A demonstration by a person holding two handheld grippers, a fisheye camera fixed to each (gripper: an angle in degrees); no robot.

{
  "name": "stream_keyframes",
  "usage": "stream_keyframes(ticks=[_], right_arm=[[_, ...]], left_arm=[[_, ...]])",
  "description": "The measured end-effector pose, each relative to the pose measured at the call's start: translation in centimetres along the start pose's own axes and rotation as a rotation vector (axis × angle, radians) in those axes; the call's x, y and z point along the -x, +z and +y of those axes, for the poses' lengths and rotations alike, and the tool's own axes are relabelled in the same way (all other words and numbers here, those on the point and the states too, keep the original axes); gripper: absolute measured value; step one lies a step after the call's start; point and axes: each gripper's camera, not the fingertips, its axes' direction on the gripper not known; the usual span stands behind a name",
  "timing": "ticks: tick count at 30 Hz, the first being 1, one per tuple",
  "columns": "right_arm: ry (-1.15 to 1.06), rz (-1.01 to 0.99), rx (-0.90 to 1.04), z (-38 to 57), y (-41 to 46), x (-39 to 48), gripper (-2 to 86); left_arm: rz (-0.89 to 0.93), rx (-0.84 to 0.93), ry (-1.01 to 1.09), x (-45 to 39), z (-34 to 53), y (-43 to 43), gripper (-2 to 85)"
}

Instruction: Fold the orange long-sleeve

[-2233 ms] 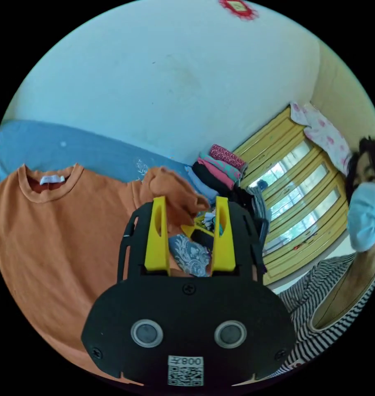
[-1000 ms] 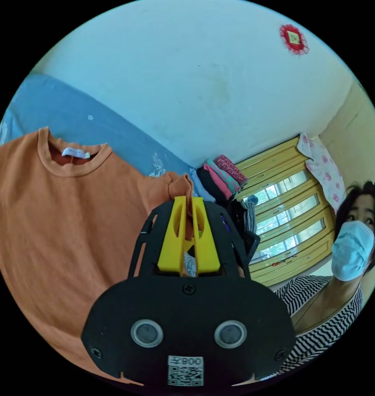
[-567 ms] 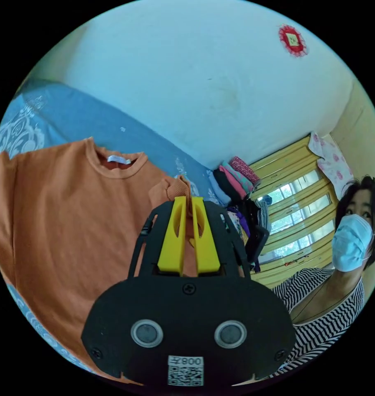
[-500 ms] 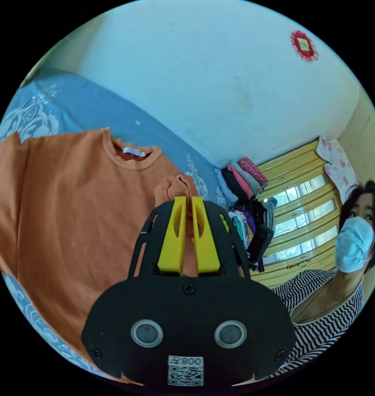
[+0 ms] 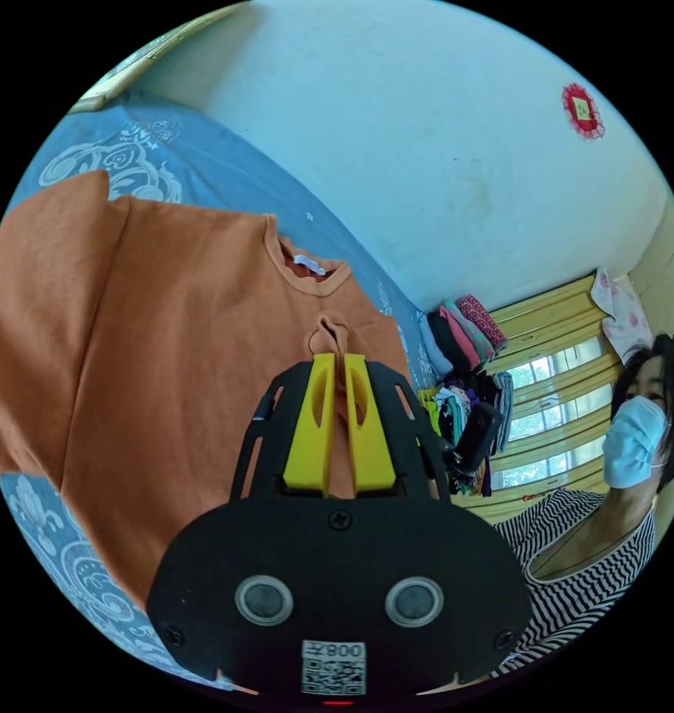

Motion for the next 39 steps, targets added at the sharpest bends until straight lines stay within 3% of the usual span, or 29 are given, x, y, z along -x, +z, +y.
stream_keyframes(ticks=[12,18,21,29,39], right_arm=[[-0.002,-0.072,0.044,1.3,-1.8,2.0,0.5],[0.150,0.067,-0.055,5.0,-7.7,0.4,0.2],[0.216,0.163,-0.104,6.7,-10.5,-0.5,0.3],[0.205,0.451,-0.156,7.6,-13.2,1.3,1.4],[0.065,0.677,-0.092,6.8,-12.6,5.3,5.9]], left_arm=[[-0.059,0.012,-0.119,-0.2,-1.3,-1.4,2.4],[-0.086,-0.063,-0.143,-2.8,-1.9,-4.2,1.8],[-0.118,-0.143,-0.053,-6.5,-3.0,-6.1,2.3],[-0.074,0.140,0.331,-19.7,-14.1,3.1,8.5],[-0.102,0.356,0.482,-28.9,-26.4,15.8,10.8]])
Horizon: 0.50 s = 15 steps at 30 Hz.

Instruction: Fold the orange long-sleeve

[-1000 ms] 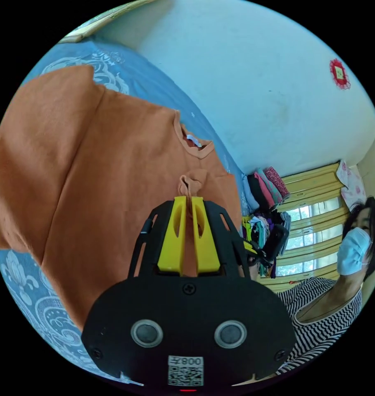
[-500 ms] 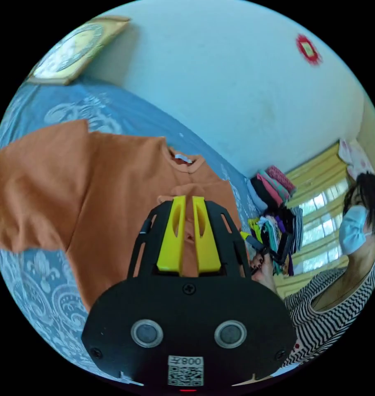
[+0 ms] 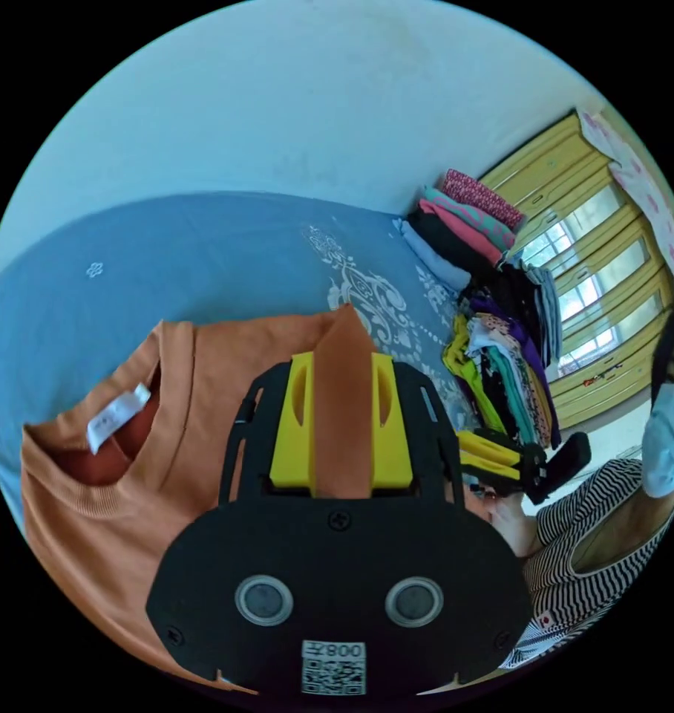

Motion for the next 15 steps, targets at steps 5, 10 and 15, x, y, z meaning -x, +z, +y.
stream_keyframes(ticks=[5,10,15], right_arm=[[-0.079,0.044,0.052,0.0,0.9,1.4,5.8],[-0.116,0.066,0.051,0.3,0.7,2.3,5.0],[-0.144,-0.004,0.036,0.9,-0.2,1.2,6.0]], left_arm=[[0.012,0.068,-0.032,-0.3,-5.4,1.2,10.4],[0.017,0.104,-0.035,-1.4,-7.9,0.7,6.9],[0.040,0.073,-0.021,-3.1,-9.6,-1.8,2.4]])
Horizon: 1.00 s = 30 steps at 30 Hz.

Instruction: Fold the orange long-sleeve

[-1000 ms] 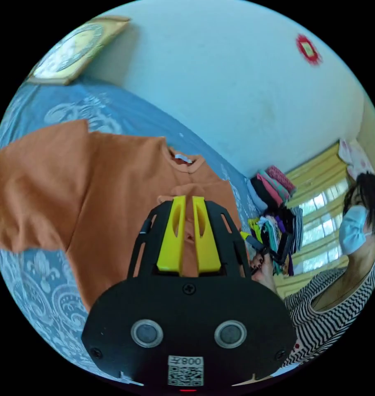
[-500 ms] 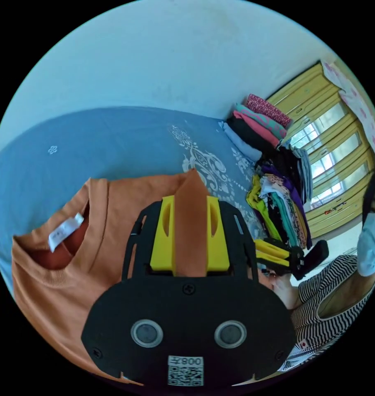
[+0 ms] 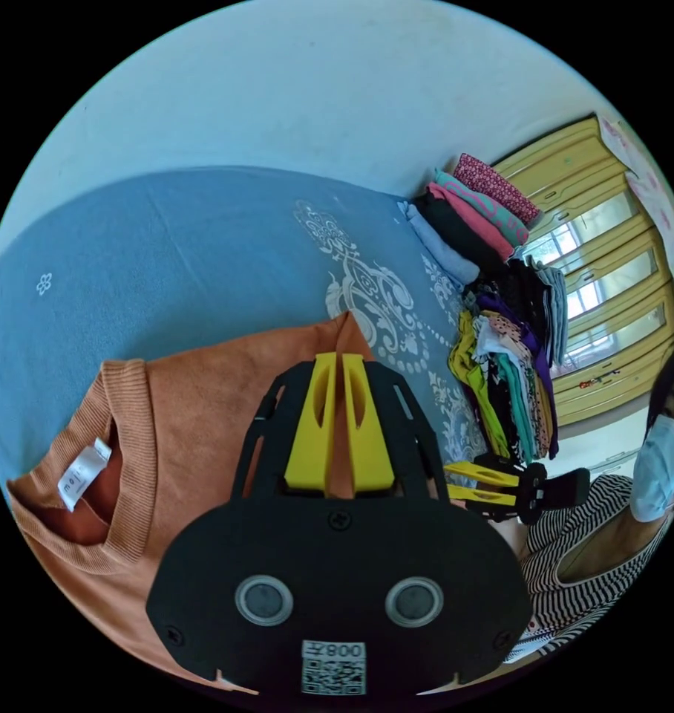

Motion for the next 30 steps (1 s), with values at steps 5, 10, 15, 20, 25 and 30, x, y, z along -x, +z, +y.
stream_keyframes(ticks=[5,10,15,20,25,30], right_arm=[[-0.047,-0.037,-0.019,0.7,-0.1,-0.3,7.7],[-0.080,0.044,0.048,1.5,1.9,-0.3,7.7],[-0.036,0.036,0.065,2.5,2.8,-2.0,5.3],[0.055,-0.038,0.000,4.3,2.6,-4.9,2.1],[0.208,-0.234,-0.071,6.8,2.8,-9.6,1.7],[0.182,-0.212,-0.029,7.9,4.3,-10.6,3.3]], left_arm=[[0.046,-0.040,-0.027,-1.2,-1.1,-2.7,1.3],[0.060,-0.045,-0.031,-2.2,-2.1,-4.2,1.0],[0.074,-0.064,-0.028,-3.5,-3.0,-5.7,1.0],[0.087,-0.106,-0.016,-5.1,-4.2,-7.3,0.8],[0.089,-0.108,-0.011,-6.3,-5.7,-7.1,0.7],[0.099,-0.094,-0.050,-6.7,-6.3,-6.3,0.8]])
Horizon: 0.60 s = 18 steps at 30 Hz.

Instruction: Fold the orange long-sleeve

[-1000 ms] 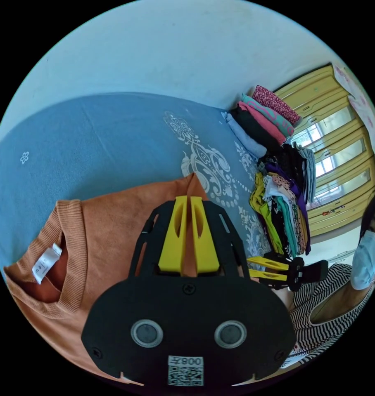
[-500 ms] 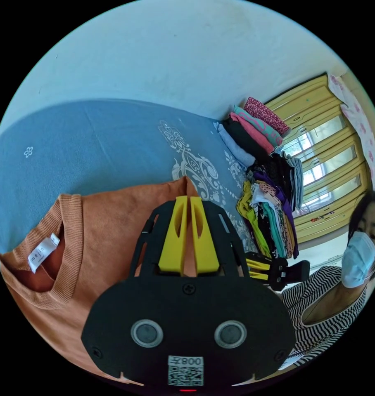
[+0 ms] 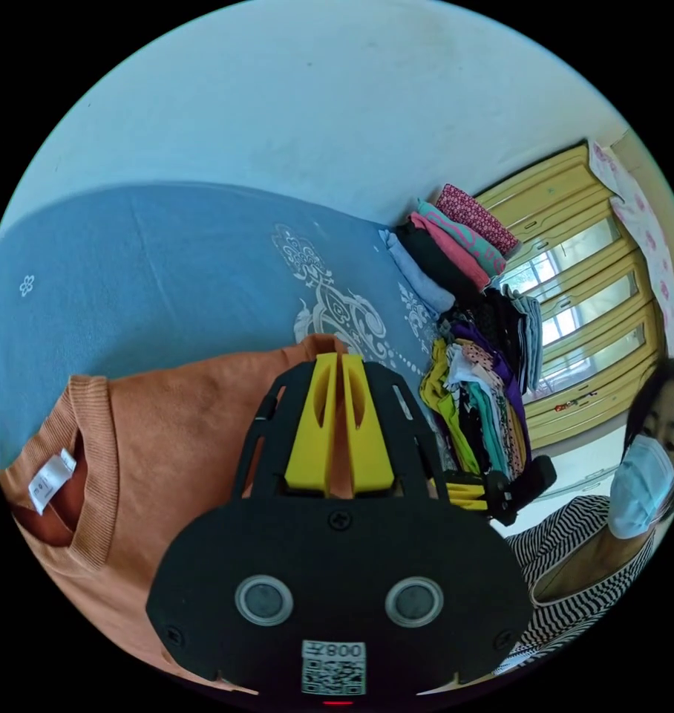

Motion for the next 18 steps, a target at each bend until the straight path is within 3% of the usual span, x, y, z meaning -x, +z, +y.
stream_keyframes(ticks=[7,11,18], right_arm=[[-0.123,0.192,0.034,1.3,1.4,0.2,7.2],[-0.116,0.200,0.015,2.0,1.8,-0.9,5.5],[0.127,-0.025,-0.116,4.7,0.2,-8.5,0.9]], left_arm=[[0.002,-0.001,-0.020,-0.8,0.0,-0.1,0.8],[-0.007,0.007,-0.011,-1.9,-0.1,-0.1,0.8],[-0.007,-0.013,0.032,-3.6,-0.6,0.1,0.8]])
